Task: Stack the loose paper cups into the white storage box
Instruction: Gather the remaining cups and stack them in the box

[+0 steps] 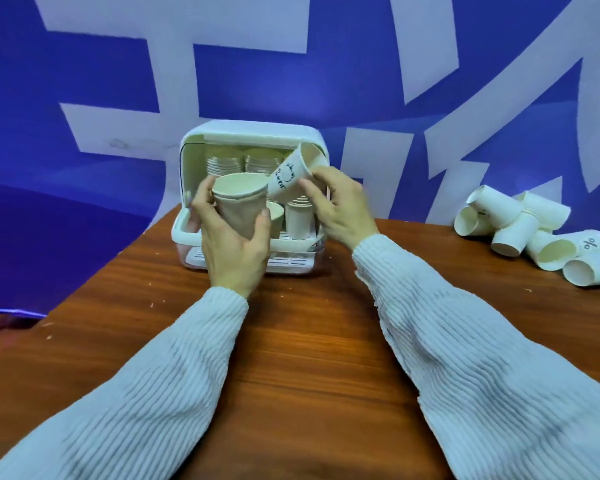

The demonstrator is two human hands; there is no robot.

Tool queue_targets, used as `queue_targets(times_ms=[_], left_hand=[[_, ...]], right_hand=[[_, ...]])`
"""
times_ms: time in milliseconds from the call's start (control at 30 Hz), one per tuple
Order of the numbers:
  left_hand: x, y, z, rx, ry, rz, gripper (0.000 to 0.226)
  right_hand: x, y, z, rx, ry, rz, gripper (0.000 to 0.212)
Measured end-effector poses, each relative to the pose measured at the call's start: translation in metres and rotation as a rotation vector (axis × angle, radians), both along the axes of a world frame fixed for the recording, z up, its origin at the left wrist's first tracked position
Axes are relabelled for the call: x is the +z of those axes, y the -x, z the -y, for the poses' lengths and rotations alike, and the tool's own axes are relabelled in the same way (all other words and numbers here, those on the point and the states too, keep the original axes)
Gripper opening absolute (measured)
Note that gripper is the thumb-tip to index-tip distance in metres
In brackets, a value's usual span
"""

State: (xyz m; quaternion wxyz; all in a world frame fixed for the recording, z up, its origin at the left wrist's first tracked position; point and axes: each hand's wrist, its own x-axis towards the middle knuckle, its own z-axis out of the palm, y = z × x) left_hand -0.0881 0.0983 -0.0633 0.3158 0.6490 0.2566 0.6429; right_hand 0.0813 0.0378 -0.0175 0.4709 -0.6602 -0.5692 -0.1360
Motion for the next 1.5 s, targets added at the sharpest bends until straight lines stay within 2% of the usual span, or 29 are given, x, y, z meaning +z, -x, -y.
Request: queue_targets(times_ms=[100, 233, 367, 433, 567, 633, 667, 767, 867, 1033, 1133, 1267, 1400, 1467, 1500], left_hand=[[-0.003, 0.010, -0.017, 0.046, 0.056, 0.018, 0.081], [-0.002, 0.012, -0.024, 0.079, 0.104, 0.031, 0.078], [-0.003, 0.013, -0.026, 0.107, 0.108, 0.017, 0.078], [0.000, 0.014, -0.029, 0.128, 0.118, 0.019, 0.078], [0.013, 0.013, -0.039, 0.035, 0.139, 0.063, 0.081], [0.025, 0.007, -0.047, -0.028, 0.128, 0.023, 0.087], [0.031, 0.004, -0.050, -0.050, 0.115, -0.031, 0.089], [0.045, -0.006, -0.061, -0.053, 0.049, -0.221, 0.083], [0.053, -0.009, -0.069, 0.015, -0.008, -0.344, 0.077], [0.045, -0.005, -0.076, -0.018, 0.007, -0.689, 0.081], [0.034, -0.004, -0.077, -0.028, 0.002, -0.905, 0.069], [0.026, -0.005, -0.074, 0.003, -0.050, -1.053, 0.053], [0.035, -0.009, -0.082, -0.029, -0.032, -1.235, 0.064], [0.036, -0.010, -0.080, 0.009, -0.074, -1.254, 0.057], [0.034, -0.011, -0.075, 0.052, -0.128, -1.201, 0.054]], right_hand=[[0.006, 0.015, -0.030, 0.015, 0.155, 0.129, 0.026], [0.009, 0.021, -0.053, 0.009, 0.515, 0.297, 0.027], [-0.009, 0.022, -0.063, -0.046, 0.731, 0.487, 0.045], [-0.019, 0.022, -0.063, 0.007, 0.767, 0.406, 0.041], [-0.023, 0.026, -0.058, 0.095, 0.687, 0.192, 0.020], [-0.023, 0.027, -0.057, 0.119, 0.608, 0.132, 0.014], [-0.022, 0.028, -0.055, 0.134, 0.563, 0.065, 0.021], [-0.022, 0.027, -0.053, 0.134, 0.517, -0.145, 0.063], [-0.021, 0.027, -0.054, 0.130, 0.470, -0.235, 0.092], [-0.021, 0.027, -0.053, 0.127, 0.476, -0.206, 0.115], [-0.024, 0.026, -0.055, 0.117, 0.489, -0.186, 0.124], [-0.023, 0.025, -0.058, 0.128, 0.499, -0.137, 0.114], [-0.021, 0.023, -0.056, 0.192, 0.474, -0.203, 0.094], [-0.019, 0.023, -0.049, 0.187, 0.415, -0.267, 0.086], [-0.019, 0.023, -0.043, 0.164, 0.372, -0.299, 0.081]])
